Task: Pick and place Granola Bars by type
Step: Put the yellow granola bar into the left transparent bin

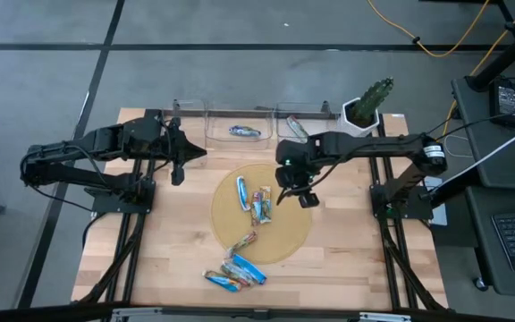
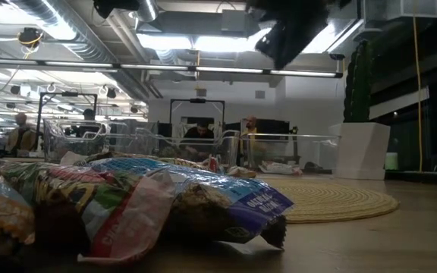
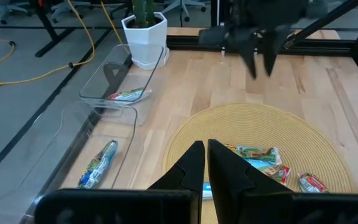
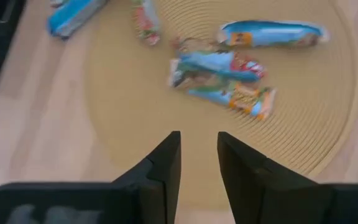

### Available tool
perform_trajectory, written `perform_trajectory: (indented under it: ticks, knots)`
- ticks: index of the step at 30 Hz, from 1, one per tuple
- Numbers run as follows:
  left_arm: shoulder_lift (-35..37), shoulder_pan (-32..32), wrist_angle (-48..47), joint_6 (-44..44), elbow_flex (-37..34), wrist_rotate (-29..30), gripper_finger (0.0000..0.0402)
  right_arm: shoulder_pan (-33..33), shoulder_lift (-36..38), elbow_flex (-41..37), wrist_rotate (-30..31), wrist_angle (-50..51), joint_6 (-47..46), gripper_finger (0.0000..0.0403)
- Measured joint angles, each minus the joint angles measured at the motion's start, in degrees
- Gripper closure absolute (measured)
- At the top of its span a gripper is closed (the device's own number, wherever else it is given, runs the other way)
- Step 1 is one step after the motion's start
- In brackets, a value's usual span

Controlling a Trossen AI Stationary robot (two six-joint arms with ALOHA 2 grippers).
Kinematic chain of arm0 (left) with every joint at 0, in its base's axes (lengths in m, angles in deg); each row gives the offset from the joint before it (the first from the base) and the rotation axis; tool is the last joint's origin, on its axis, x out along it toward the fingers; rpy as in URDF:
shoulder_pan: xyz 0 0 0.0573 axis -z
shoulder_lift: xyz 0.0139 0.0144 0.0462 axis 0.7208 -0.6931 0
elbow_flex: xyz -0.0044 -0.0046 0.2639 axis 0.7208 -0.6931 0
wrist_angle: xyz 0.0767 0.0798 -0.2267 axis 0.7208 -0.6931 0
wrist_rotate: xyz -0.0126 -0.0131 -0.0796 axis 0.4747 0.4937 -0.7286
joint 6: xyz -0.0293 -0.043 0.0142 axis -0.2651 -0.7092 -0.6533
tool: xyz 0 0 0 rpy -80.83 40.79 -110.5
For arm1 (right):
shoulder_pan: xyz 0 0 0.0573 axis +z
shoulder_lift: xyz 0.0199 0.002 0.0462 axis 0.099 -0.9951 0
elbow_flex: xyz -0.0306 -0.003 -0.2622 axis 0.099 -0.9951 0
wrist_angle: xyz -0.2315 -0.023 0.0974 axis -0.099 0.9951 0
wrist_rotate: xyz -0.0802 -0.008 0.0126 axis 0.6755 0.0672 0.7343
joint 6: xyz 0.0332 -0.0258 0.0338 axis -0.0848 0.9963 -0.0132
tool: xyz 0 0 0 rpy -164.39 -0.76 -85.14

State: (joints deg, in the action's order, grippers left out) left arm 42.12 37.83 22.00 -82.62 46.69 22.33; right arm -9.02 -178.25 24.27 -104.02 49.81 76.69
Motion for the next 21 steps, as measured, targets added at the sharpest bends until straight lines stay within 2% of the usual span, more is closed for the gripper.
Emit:
perform_trajectory:
  ticks: [6, 11, 15, 21]
  knots:
    - [0.0, 0.0, 0.08, 0.0, 0.0, 0.02, 0.0386, -2.54, -0.02, -6.69, 0.0, -9.84, 1.41, 0.0295]
    - [-1.75, 0.0, 0.22, -1.89, 0.0, -0.03, 0.0386, -3.65, -0.05, -7.73, 0.01, -10.29, 1.09, 0.0295]
    - [-5.71, 0.0, 0.47, -1.3, 0.0, -1.86, 0.0386, -4.0, -0.07, -7.78, 0.02, -10.6, 0.56, 0.0295]
    - [-14.98, 0.0, 2.14, 5.43, 0.01, -3.74, 0.0386, -3.99, -0.07, -7.78, 0.02, -11.08, -0.11, 0.0295]
